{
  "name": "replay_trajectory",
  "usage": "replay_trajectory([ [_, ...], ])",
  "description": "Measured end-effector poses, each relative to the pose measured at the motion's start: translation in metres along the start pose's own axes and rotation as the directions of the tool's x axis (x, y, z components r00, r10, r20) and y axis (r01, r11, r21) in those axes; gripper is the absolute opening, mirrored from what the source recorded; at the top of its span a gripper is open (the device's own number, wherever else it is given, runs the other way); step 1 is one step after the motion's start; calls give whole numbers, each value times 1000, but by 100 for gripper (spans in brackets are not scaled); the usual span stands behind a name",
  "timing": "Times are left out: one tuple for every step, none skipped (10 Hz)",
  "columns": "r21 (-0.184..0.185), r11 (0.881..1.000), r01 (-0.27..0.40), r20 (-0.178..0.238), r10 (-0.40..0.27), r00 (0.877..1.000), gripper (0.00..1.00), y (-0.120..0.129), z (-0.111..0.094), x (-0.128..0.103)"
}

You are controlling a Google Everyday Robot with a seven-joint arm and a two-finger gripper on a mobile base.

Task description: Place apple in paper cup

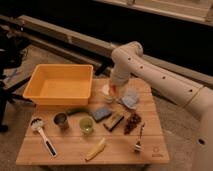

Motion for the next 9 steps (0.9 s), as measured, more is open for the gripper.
replay_trajectory([
  [0,1000,1,0,-1,1000,0,0,0,-1],
  [1,1000,0,0,0,1000,0,0,0,0],
  [0,1000,2,1,-2,1000,0,-1,0,1],
  [-6,1000,7,3,-7,1000,0,-6,2,2],
  [-15,1000,13,6,-13,1000,0,-14,6,5],
  [-27,999,24,10,-23,1000,0,-27,13,10],
  [-34,999,34,13,-33,999,0,-36,18,10],
  [-40,998,38,14,-38,999,0,-41,22,12],
  [-54,998,40,14,-39,999,0,-47,30,16],
])
